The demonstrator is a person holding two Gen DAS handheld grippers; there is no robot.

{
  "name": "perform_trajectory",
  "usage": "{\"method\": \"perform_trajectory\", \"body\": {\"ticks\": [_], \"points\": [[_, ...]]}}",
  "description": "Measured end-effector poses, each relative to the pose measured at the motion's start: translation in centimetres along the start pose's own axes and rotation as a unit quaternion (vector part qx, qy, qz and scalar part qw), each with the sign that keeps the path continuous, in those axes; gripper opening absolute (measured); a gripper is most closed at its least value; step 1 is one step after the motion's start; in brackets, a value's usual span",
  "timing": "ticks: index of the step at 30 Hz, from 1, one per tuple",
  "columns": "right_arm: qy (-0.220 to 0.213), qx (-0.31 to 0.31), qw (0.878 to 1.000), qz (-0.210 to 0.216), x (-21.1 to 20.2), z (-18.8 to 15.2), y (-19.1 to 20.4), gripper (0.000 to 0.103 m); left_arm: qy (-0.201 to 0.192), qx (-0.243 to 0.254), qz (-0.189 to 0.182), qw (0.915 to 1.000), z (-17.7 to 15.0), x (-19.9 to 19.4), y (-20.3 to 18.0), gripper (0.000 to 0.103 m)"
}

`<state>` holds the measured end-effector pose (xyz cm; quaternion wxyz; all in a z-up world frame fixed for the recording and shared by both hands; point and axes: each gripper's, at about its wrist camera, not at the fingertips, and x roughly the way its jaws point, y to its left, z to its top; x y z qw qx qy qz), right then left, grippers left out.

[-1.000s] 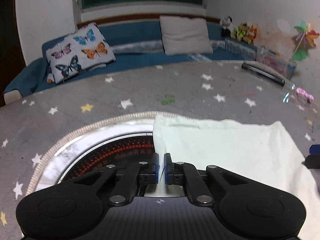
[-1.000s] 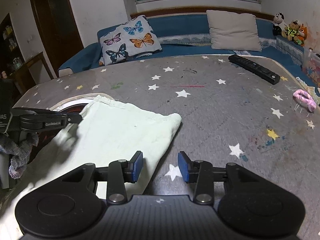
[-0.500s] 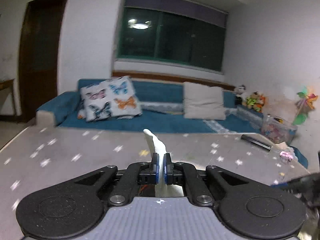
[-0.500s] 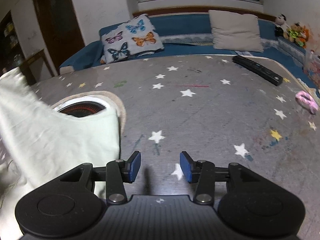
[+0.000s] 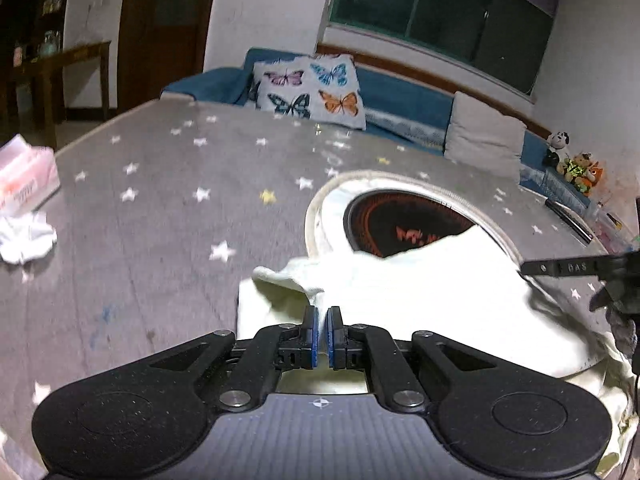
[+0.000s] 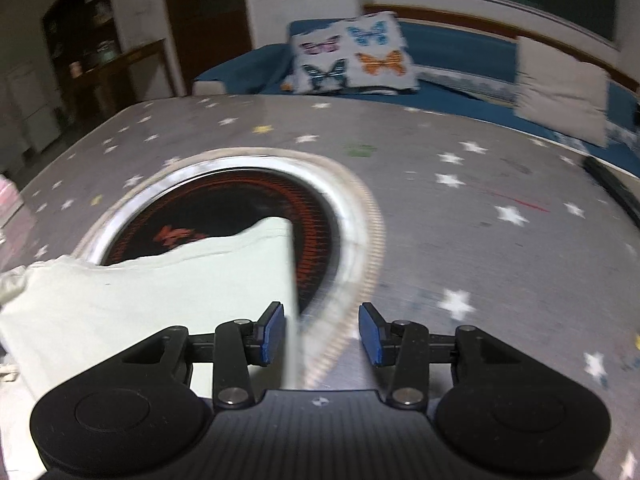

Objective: Fold clothes

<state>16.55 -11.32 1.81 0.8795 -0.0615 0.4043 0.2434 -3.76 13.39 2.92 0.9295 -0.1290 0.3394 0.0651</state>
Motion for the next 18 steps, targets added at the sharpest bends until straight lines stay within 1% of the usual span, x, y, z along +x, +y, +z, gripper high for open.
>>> {"method": "perform_trajectory", "body": {"ticks": [5,7,8,9,10,11,13,14,15,16,17,18], "points": [[0.008,-0.005,1.000,0.029,1.7,0.8,1.4,0.041,0.004,0.001,0.002,1.0000,-0.4,-0.1,-0.2,0.005],[0.013,-0.010,0.999,0.028,2.3,0.8,1.9,0.024,0.006,-0.002,0.003,1.0000,-0.5,0.0,0.0,0.005],[0.011,-0.012,1.000,0.024,2.4,0.8,2.1,0.009,0.007,-0.003,0.003,1.0000,-0.5,0.1,0.1,0.005],[0.008,-0.014,1.000,0.021,2.4,0.8,2.2,0.005,0.008,-0.005,0.003,1.0000,-0.6,0.1,0.2,0.005],[0.004,-0.016,1.000,0.017,2.3,0.9,2.4,0.003,0.009,-0.006,0.003,0.9999,-0.7,0.1,0.2,0.005],[-0.011,-0.021,1.000,0.010,1.7,0.8,2.8,0.002,0.010,-0.007,0.003,0.9999,-0.6,0.3,0.2,0.005],[-0.044,-0.060,0.997,-0.001,0.0,0.7,4.3,0.002,0.014,-0.009,0.004,0.9999,-0.7,0.5,0.2,0.005],[-0.059,-0.082,0.995,-0.006,-0.8,0.6,5.2,0.002,0.015,-0.009,0.004,0.9998,-0.7,0.6,0.2,0.005],[-0.070,-0.117,0.991,-0.009,-1.5,0.3,6.4,0.002,0.016,-0.009,0.004,0.9998,-0.8,0.7,0.2,0.005],[-0.073,-0.148,0.986,-0.001,-2.1,-0.1,7.7,0.002,0.017,-0.010,0.004,0.9998,-0.9,0.8,0.2,0.005],[-0.067,-0.174,0.982,0.014,-2.3,-0.6,8.9,0.003,0.017,-0.012,0.004,0.9998,-1.0,0.8,0.3,0.005],[-0.060,-0.198,0.978,0.029,-2.6,-1.2,10.1,0.006,0.017,-0.014,0.004,0.9997,-1.0,0.8,0.3,0.005]]}}
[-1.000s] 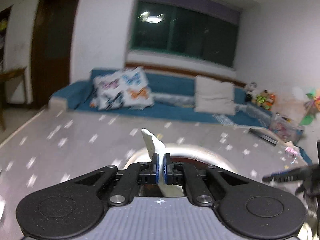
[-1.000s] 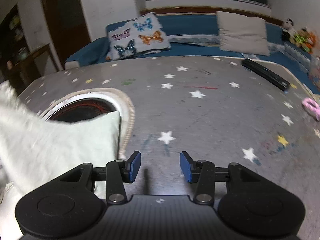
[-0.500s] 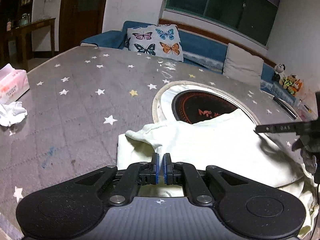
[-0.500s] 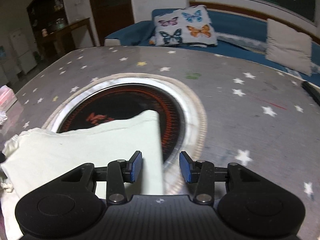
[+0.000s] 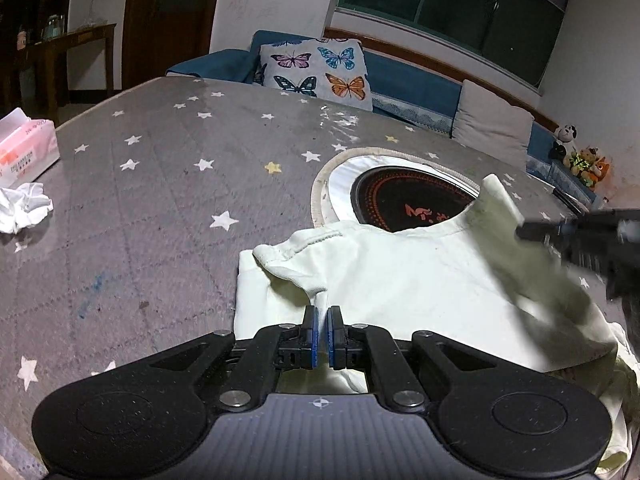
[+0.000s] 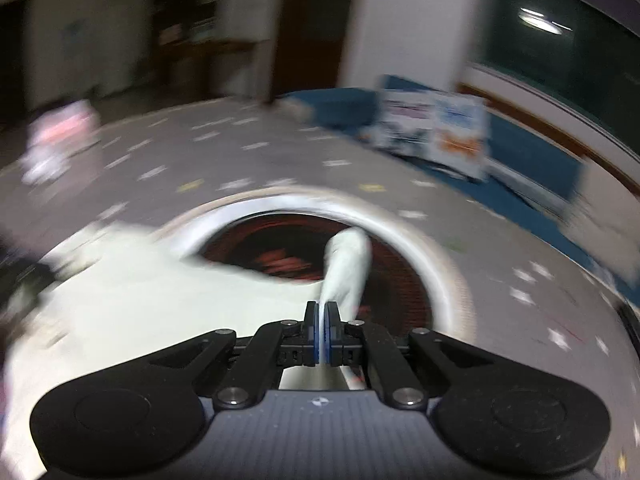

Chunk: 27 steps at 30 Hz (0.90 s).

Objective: Fold clothes

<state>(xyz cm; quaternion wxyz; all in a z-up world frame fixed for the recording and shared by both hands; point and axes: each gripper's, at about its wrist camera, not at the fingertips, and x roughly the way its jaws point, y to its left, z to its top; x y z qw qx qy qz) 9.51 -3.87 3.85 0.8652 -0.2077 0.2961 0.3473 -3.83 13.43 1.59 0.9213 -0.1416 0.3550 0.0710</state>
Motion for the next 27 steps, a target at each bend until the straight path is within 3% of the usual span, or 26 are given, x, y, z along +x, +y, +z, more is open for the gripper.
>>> {"method": "perform_trajectory", "body": {"ticks": [4,6,10,14,17,25,27], "points": [[0.028,-0.020,0.997,0.067,-0.3,-0.8,2.5,0.010,0.000,-0.005,-0.001,1.0000,-0.2,-0.2,0.3,0.005],[0.037,0.009,0.995,0.090,-0.6,-0.9,1.9,0.010,0.001,-0.006,-0.002,1.0000,-0.2,-0.2,0.3,0.006],[0.036,0.045,0.996,0.069,-0.3,0.1,-0.9,0.011,0.000,-0.004,-0.002,1.0000,-0.2,-0.2,0.3,0.007],[0.046,0.075,0.995,0.056,1.7,0.7,-3.1,0.023,0.000,-0.008,-0.001,1.0000,-0.2,-0.3,0.5,0.008],[0.047,0.082,0.995,0.042,3.5,1.0,-3.8,0.024,0.002,-0.008,0.001,1.0000,-0.2,-0.3,0.6,0.008],[0.062,0.114,0.988,0.082,7.9,1.7,-4.3,0.024,0.002,-0.006,0.002,1.0000,0.0,-0.3,0.7,0.009],[0.063,0.115,0.988,0.085,8.2,1.7,-4.3,0.018,0.003,-0.006,0.001,1.0000,0.1,-0.3,0.8,0.009]]}}
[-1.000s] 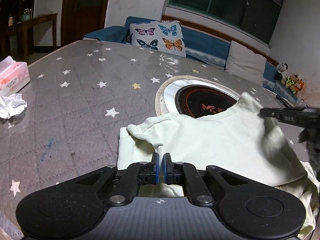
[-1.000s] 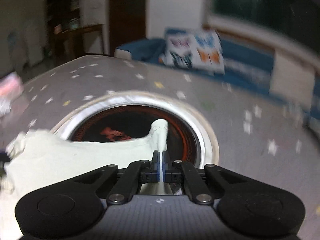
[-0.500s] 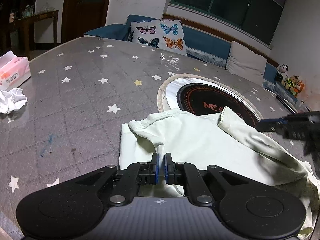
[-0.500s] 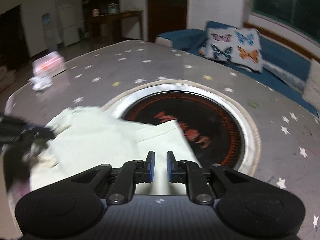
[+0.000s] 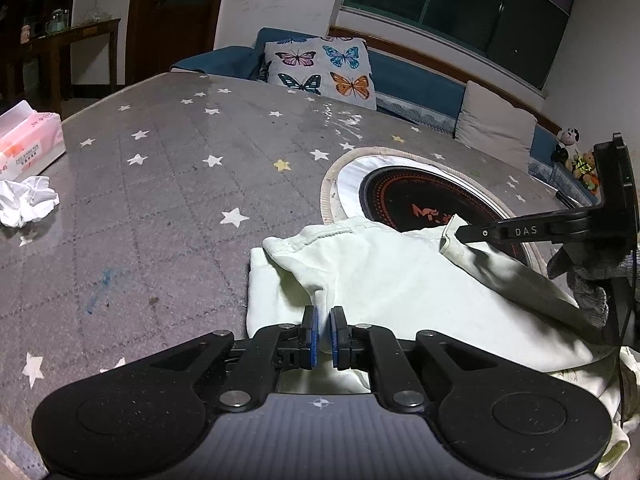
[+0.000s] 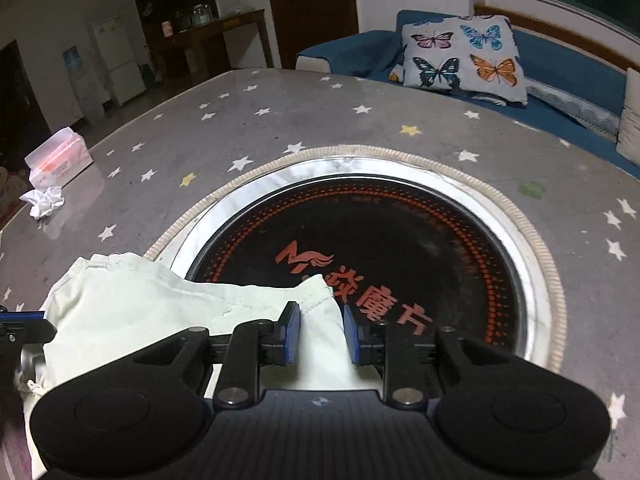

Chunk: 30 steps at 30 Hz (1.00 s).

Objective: Fold clothes

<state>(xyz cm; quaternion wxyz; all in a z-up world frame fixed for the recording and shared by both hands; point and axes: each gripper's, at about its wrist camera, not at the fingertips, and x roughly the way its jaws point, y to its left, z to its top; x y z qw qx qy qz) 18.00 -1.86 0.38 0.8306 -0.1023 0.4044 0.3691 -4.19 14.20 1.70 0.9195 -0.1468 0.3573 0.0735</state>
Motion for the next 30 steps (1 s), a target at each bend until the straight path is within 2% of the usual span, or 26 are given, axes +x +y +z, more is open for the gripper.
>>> {"method": "perform_trajectory", "body": {"ticks": [3,6,13,20,23,27,30], "points": [[-0.007,-0.001,1.000,-0.004,-0.5,0.0,-0.1,0.008,-0.001,0.003,0.000,1.0000,0.2,0.1,-0.1,0.009],[-0.023,0.000,1.000,-0.021,-1.8,0.0,-0.4,0.005,-0.007,0.013,-0.002,0.9999,0.6,0.1,-0.3,0.006],[-0.080,0.030,0.990,-0.109,-6.6,1.6,-4.9,0.005,-0.054,0.069,-0.011,0.9961,4.2,0.9,-2.2,0.005],[-0.110,0.083,0.971,-0.194,-9.8,2.4,-11.5,0.005,-0.125,0.133,-0.011,0.9832,10.3,3.7,-5.3,0.005],[-0.124,0.108,0.962,-0.219,-10.7,2.4,-13.8,0.004,-0.158,0.170,-0.007,0.9727,12.8,5.2,-6.9,0.005],[-0.138,0.134,0.949,-0.249,-11.1,2.5,-16.8,0.004,-0.170,0.199,-0.002,0.9651,15.5,8.4,-8.5,0.005],[-0.135,0.152,0.943,-0.262,-10.1,2.5,-19.0,0.004,-0.156,0.210,0.011,0.9652,16.8,12.1,-8.9,0.005]]}}
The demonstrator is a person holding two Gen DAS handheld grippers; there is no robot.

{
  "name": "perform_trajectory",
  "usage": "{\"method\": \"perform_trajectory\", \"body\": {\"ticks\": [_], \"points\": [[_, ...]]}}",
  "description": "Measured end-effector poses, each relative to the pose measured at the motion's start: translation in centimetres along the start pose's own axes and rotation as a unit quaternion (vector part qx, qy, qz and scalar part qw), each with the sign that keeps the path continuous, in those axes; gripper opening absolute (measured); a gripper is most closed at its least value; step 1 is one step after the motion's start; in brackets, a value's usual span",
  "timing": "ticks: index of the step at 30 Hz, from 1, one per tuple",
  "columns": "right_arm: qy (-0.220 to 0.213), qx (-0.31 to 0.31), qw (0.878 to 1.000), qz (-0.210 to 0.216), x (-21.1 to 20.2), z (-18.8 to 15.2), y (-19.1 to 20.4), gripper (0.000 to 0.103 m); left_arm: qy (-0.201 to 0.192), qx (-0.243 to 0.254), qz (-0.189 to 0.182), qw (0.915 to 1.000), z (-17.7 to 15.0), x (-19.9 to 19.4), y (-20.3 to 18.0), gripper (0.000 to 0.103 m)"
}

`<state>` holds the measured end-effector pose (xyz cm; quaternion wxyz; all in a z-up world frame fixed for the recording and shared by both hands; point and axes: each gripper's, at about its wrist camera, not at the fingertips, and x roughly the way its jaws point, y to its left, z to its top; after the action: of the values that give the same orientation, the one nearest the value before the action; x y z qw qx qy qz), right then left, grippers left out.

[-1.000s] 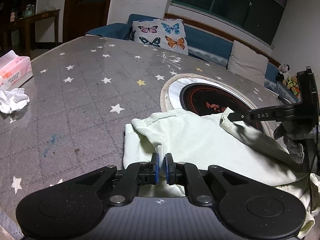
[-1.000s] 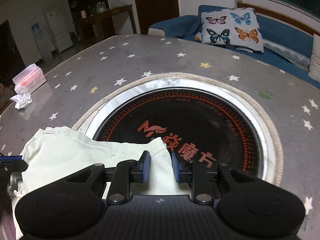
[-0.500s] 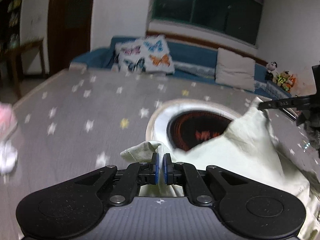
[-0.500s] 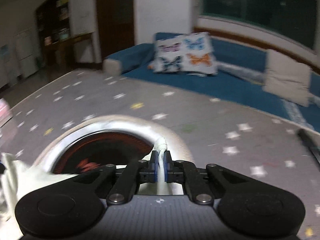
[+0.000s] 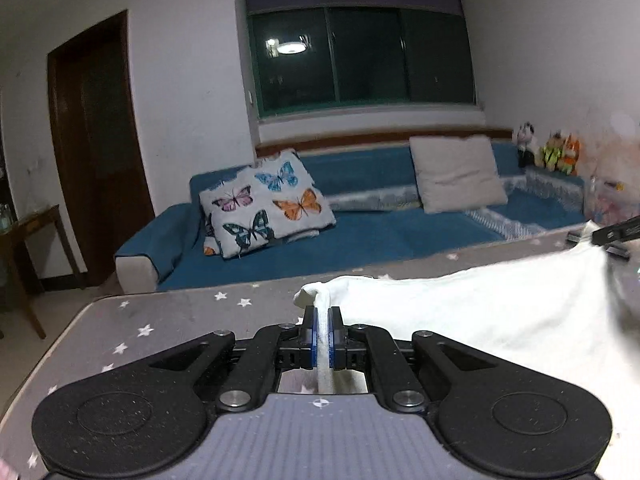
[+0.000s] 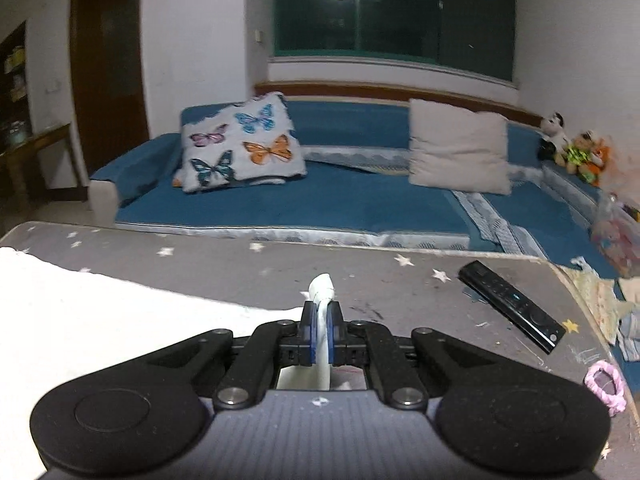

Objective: Fold clothes
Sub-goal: 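Lower the T-shirt flat onto the table and open both grippers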

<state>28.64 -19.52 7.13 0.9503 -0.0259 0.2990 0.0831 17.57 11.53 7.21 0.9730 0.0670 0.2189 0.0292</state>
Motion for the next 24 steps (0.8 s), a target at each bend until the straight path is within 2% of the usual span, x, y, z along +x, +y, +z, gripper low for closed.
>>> {"method": "perform_trajectory", "body": {"ticks": [7,10,14,16,20,22,24], "points": [[0.052,0.029,0.998,-0.017,6.3,-1.6,-1.1,0.005,0.057,0.029,0.014,0.9978,-2.5,7.6,-1.0,0.005],[0.078,0.032,0.996,-0.020,8.0,-2.4,-1.1,0.008,0.087,0.032,0.029,0.9953,-4.0,8.9,-0.9,0.009],[0.087,0.026,0.996,-0.023,7.5,-2.9,-1.3,0.016,0.090,0.022,0.032,0.9951,-4.0,8.8,-0.2,0.010],[0.086,0.021,0.996,-0.025,7.1,-2.7,-1.5,0.019,0.091,0.010,0.031,0.9953,-3.6,8.8,0.2,0.022],[0.083,0.020,0.996,-0.023,6.6,-2.3,-1.8,0.021,0.089,0.000,0.023,0.9957,-2.8,9.2,0.2,0.032],[0.083,0.022,0.996,-0.018,6.4,-2.2,-1.9,0.027,0.096,0.000,0.013,0.9953,-2.4,10.0,-0.2,0.047],[0.085,0.020,0.996,-0.013,6.2,-2.2,-1.8,0.031,0.103,-0.010,0.009,0.9946,-2.1,10.9,-0.3,0.049]]}}
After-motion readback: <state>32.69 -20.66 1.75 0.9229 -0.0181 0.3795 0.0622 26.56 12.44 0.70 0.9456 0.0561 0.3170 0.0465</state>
